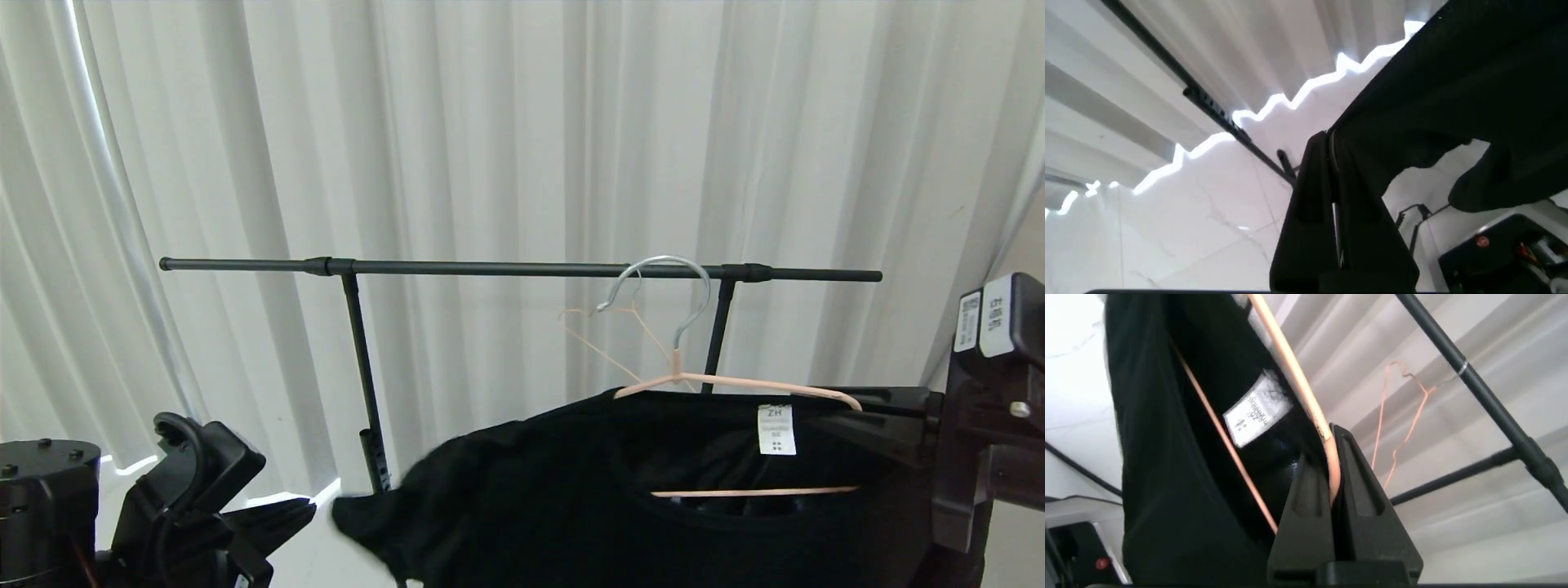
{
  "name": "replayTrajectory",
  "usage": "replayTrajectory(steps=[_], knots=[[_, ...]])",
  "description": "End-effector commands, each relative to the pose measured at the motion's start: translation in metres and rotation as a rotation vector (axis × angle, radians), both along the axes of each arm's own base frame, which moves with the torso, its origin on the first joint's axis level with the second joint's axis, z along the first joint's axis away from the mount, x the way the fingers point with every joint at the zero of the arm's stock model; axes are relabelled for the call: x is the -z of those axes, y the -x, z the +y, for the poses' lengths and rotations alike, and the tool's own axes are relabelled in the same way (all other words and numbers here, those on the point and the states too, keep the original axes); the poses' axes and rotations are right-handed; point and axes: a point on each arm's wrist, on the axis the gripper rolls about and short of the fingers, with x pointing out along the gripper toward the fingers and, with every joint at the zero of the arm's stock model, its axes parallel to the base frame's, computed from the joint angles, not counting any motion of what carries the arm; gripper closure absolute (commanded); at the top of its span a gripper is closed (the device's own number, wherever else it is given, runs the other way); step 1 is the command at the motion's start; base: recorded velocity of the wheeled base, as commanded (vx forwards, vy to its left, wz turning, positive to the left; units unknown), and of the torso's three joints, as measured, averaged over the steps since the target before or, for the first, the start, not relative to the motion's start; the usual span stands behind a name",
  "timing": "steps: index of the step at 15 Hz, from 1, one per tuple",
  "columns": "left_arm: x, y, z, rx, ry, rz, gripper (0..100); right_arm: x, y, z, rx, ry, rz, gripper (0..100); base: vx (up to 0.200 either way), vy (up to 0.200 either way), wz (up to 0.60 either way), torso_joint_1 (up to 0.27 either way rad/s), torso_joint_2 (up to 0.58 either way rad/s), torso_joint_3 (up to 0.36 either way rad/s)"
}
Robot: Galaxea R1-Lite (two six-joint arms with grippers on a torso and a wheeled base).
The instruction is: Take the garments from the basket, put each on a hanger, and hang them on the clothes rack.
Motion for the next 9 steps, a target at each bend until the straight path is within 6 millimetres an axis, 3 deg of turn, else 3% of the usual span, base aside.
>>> replayTrajectory(steps=[1, 5, 9], knots=[[-0.005, 0.003, -0.002, 0.018, 0.011, -0.03, 0, 0.001, -0.002, -0.001, 0.008, 0.004, 0.004, 100, 0.0, 0.0, 0.0, 0.0, 0.0, 0.0], [-0.033, 0.014, -0.005, 0.026, 0.244, -0.096, 0, 0.002, -0.013, -0.016, 0.119, 0.006, 0.009, 100, 0.0, 0.0, 0.0, 0.0, 0.0, 0.0], [-0.042, 0.005, 0.003, -0.061, 0.228, -0.142, 0, 0.016, -0.018, -0.025, 0.321, 0.058, 0.043, 100, 0.0, 0.0, 0.0, 0.0, 0.0, 0.0]])
